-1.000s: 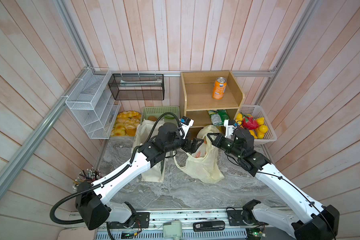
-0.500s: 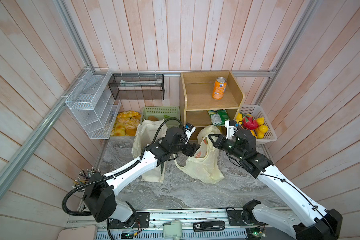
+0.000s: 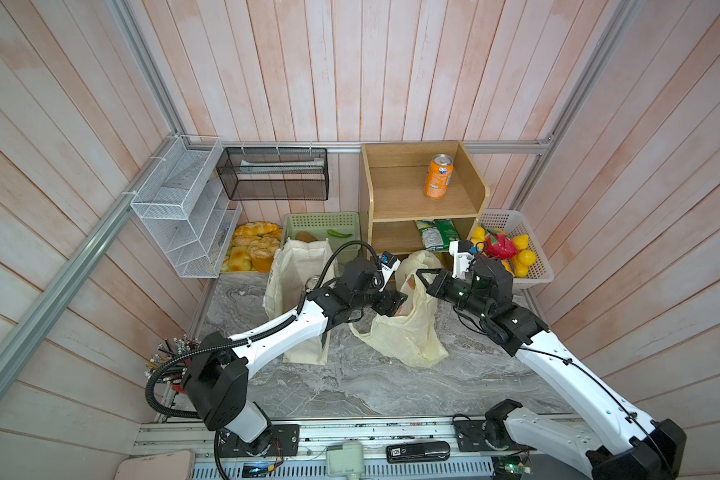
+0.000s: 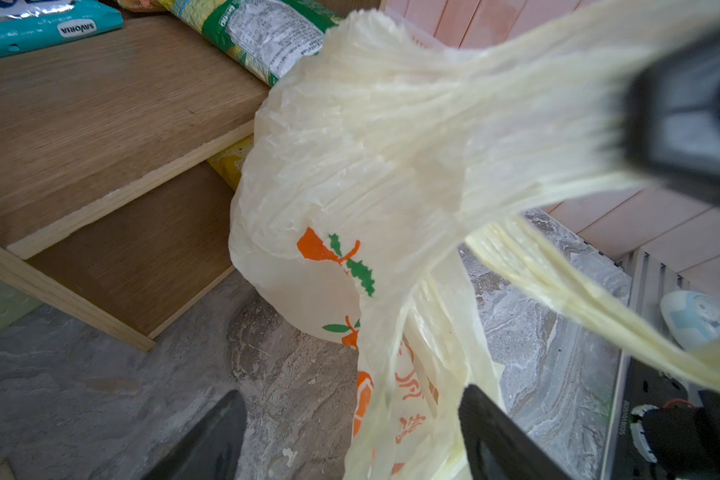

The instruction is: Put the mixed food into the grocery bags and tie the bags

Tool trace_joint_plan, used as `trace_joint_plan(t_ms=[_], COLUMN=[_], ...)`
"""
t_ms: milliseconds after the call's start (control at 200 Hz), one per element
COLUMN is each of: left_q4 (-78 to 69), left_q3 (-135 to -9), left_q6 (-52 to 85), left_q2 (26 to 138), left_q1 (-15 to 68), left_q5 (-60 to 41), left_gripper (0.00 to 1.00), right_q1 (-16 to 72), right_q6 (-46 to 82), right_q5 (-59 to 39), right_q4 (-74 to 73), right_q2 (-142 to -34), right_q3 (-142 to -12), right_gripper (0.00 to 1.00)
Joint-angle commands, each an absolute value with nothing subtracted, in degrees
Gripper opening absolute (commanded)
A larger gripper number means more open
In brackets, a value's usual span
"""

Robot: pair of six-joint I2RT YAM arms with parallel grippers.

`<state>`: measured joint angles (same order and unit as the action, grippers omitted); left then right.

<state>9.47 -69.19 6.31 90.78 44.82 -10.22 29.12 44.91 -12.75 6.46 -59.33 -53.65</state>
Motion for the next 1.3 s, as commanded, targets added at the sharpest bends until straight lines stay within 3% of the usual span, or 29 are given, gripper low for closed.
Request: trace_joint_plan(t_ms=[0, 170, 270, 320, 405, 505, 680, 860, 965, 1295], left_q4=[7.5, 6.8, 7.0, 7.6, 8.8, 13.5, 20.8, 24.1, 24.1, 24.5], left_q3=[-70.3, -73.1, -74.3, -74.7, -75.0, -77.1, -80.8, -83.0, -83.0, -82.1], left_q6=[5.8, 6.1, 6.4, 6.7, 7.9, 9.5, 11.4, 13.3, 14.0, 15.6], left_q2=[92.6, 95.9, 97.3, 97.2, 95.8, 94.4, 93.4, 93.1, 92.4, 89.8], left_q1=[45.0, 45.0, 45.0, 45.0, 44.9, 44.9, 44.8, 44.8, 44.8, 44.8], left_q5=[-10.1, -12.6, -15.7, -16.1, -14.8, -11.5, -8.4, -8.1, -9.0, -9.8], left_gripper=[0.77, 0.58, 0.15, 0.00, 0.00, 0.00, 0.00, 0.00, 0.00, 0.00], right_q1=[29.1, 29.2, 28.8, 28.3, 26.8, 23.7, 16.2, 15.5, 16.8, 26.3], right_q6=[43.9, 43.9, 43.1, 42.2, 40.5, 39.3, 38.7, 39.7, 41.2, 43.7], right_q5=[-13.5, -13.5, -13.9, -14.3, -13.8, -12.5, -13.3, -16.4, -19.2, -15.3], right_q4=[7.0, 7.3, 8.3, 9.6, 12.9, 17.1, 21.9, 21.0, 17.7, 10.1], right_q2=[-58.1, -57.9, -57.8, -57.5, -55.7, -52.0, -45.5, -44.9, -46.1, -53.5], right_q3=[-55.4, -55.2, -55.7, -56.4, -57.5, -57.3, -53.2, -47.4, -44.7, -42.3], right_gripper=[0.00, 0.00, 0.00, 0.14, 0.37, 0.45, 0.47, 0.47, 0.47, 0.50])
